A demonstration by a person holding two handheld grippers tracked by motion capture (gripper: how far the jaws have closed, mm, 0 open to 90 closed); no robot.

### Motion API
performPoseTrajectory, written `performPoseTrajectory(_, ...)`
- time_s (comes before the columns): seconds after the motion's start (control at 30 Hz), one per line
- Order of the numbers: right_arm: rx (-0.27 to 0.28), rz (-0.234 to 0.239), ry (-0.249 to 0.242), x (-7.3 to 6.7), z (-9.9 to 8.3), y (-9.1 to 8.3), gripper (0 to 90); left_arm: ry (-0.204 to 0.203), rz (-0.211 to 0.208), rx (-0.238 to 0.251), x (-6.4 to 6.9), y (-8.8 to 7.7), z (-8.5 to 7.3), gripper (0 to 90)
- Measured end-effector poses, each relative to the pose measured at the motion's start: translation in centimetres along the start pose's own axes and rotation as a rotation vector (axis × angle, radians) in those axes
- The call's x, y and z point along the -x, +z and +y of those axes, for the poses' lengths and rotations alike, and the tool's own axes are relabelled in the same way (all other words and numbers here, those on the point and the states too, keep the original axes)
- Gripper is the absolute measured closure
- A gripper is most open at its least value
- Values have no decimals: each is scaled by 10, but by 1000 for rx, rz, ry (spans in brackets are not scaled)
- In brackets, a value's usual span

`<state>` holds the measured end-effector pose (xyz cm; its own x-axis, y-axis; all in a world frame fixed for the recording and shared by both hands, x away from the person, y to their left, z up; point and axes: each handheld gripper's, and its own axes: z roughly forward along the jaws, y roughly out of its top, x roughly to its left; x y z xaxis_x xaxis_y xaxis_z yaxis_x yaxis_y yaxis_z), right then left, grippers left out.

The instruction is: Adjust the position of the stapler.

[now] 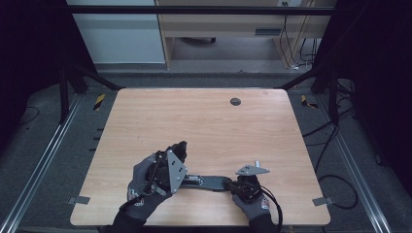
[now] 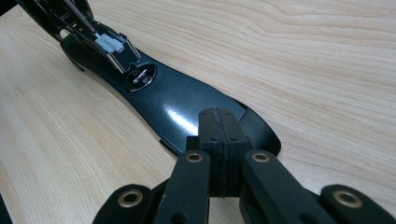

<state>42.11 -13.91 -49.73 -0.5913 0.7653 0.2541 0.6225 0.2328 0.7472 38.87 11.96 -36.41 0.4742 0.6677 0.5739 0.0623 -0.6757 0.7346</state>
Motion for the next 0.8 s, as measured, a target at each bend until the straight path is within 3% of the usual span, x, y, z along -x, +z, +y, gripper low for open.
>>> performPoseTrajectory(0.8, 0, 6, 0, 0, 0, 0, 900, -61, 19, 0, -18, -8, -11, 582)
